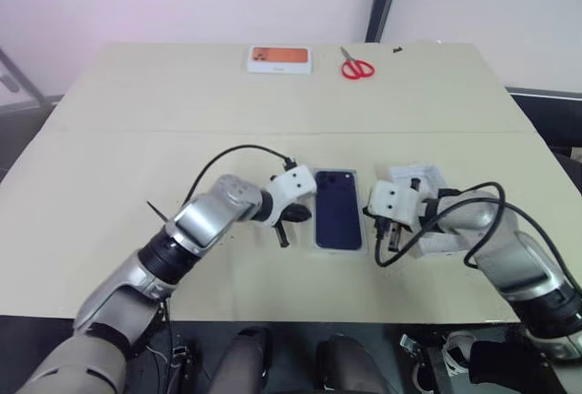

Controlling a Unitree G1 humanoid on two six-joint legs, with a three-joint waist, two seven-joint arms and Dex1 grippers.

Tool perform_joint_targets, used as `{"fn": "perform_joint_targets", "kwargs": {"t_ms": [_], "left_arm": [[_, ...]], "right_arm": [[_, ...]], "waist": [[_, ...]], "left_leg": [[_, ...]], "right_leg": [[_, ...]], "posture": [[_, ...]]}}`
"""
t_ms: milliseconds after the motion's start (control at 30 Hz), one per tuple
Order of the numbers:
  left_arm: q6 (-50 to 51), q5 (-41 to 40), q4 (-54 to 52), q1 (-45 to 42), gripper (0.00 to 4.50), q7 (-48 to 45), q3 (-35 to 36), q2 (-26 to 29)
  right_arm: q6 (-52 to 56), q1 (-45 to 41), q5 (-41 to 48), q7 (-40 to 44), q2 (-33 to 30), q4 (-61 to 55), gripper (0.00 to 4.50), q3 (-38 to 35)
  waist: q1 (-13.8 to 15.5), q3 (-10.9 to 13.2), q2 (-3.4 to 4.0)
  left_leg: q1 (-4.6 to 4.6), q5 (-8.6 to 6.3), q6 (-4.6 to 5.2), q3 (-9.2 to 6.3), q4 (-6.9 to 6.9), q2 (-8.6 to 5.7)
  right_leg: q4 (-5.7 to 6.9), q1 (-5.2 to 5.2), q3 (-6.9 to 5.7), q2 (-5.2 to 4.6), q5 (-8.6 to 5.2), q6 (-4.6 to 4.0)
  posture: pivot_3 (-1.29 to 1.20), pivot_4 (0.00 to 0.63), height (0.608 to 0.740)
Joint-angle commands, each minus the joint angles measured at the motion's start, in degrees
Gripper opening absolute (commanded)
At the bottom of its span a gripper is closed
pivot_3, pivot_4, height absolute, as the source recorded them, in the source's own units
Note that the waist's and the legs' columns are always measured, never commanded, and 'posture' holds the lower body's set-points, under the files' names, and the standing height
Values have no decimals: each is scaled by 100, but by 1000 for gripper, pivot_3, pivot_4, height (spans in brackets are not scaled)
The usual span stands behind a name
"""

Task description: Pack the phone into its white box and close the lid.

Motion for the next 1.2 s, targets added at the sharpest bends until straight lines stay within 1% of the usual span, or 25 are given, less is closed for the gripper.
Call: {"fn": "perform_joint_targets", "kwargs": {"t_ms": [33, 233, 767, 867, 933, 1033, 1100, 1167, 1200], "left_arm": [[-36, -78, -346, 8, 80, -161, -69, -351], [-16, 21, -300, 16, 80, -213, -59, -509], [45, 280, 40, 75, 80, 52, 289, -562], [42, 269, -41, 103, 80, 19, 340, -509], [58, 210, -76, 113, 80, 57, 505, -491], [-102, -66, -215, 185, 0, 293, 1296, -589], [-236, -244, -336, 246, 0, 407, 1784, -648], [-325, -377, -453, 322, 0, 448, 2186, -587], [-406, -407, -496, 369, 0, 437, 2320, -538]], "right_arm": [[12, 126, 227, 121, -120, -449, 0, -195], [65, 238, 187, 110, -237, -487, 0, -287], [3, 237, 154, 148, -389, -386, 0, -256], [-48, 230, 127, 140, -469, -304, 0, -332], [94, 190, 309, 243, -503, -293, 0, -482], [609, 49, 879, 395, -488, -368, 829, -1020], [1060, -63, 1247, 373, -415, -437, 1839, -1347], [1826, -222, 1419, 151, -357, -420, 2839, -1558], [2188, -287, 1506, 72, -351, -390, 2839, -1612]], "waist": [[-13, 0, 0], [-16, 0, 1], [-18, 0, 1], [-19, 0, 1], [-18, 0, 1], [-18, 1, 2], [-22, 1, 2], [-22, 0, 3], [-22, 0, 4]], "left_leg": [[-1, -1, 1, 0, 4, 0], [-2, -1, 2, 0, 6, 0], [-3, -2, 3, 0, 13, 0], [-3, -2, 3, 0, 13, 0], [-3, -2, 3, 0, 13, 0], [-4, -2, 3, 0, 14, 0], [-7, -2, 3, 0, 15, 1], [-6, -2, 2, 0, 15, 2], [-6, -2, 2, 0, 15, 2]], "right_leg": [[1, 0, 0, 0, 0, 0], [3, -1, 0, 1, 0, 0], [7, 0, 0, 1, 0, 0], [8, -1, 0, 1, 0, 0], [8, -1, 0, 1, 0, 0], [8, -2, 0, 1, 0, 0], [10, -5, -1, 1, 0, 0], [10, -4, -1, 1, 0, 0], [10, -4, -2, 1, 0, 0]], "posture": [[0, 150, 740], [0, 150, 740], [0, 150, 740], [0, 150, 740], [0, 150, 740], [0, 150, 740], [0, 150, 740], [0, 150, 740], [0, 150, 740]]}}
